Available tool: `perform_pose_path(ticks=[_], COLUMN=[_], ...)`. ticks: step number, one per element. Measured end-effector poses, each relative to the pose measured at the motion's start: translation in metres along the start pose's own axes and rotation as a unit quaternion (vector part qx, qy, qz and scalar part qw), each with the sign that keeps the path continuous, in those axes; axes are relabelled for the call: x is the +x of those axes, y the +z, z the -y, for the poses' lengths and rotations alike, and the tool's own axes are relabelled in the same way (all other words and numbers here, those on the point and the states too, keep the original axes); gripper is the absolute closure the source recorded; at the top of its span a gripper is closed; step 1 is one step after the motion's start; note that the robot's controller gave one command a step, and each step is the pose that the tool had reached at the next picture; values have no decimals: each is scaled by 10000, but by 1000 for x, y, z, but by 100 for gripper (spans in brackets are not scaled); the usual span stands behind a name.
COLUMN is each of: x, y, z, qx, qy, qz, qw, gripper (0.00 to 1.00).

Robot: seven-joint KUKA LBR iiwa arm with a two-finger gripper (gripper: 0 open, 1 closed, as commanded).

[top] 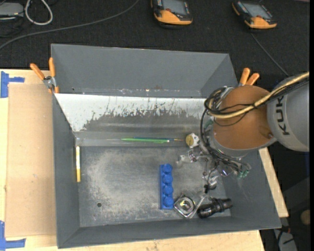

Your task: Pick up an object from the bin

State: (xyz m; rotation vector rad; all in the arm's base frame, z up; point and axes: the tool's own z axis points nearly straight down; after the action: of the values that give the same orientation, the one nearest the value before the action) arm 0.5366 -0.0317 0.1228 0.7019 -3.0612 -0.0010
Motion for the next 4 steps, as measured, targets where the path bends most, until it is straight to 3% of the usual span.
perform_pose_path(ticks=[1, 2, 3, 4], x=[-33, -46, -59, -59], y=[20, 48, 52, 52], z=[-50, -40, -68, -68], qx=[-42, 13, -37, -38], qy=[-1368, -2127, -2840, -2837], qz=[-18, 18, 12, 12], qw=[9906, 9771, 9588, 9589], gripper=[0, 0, 100, 100])
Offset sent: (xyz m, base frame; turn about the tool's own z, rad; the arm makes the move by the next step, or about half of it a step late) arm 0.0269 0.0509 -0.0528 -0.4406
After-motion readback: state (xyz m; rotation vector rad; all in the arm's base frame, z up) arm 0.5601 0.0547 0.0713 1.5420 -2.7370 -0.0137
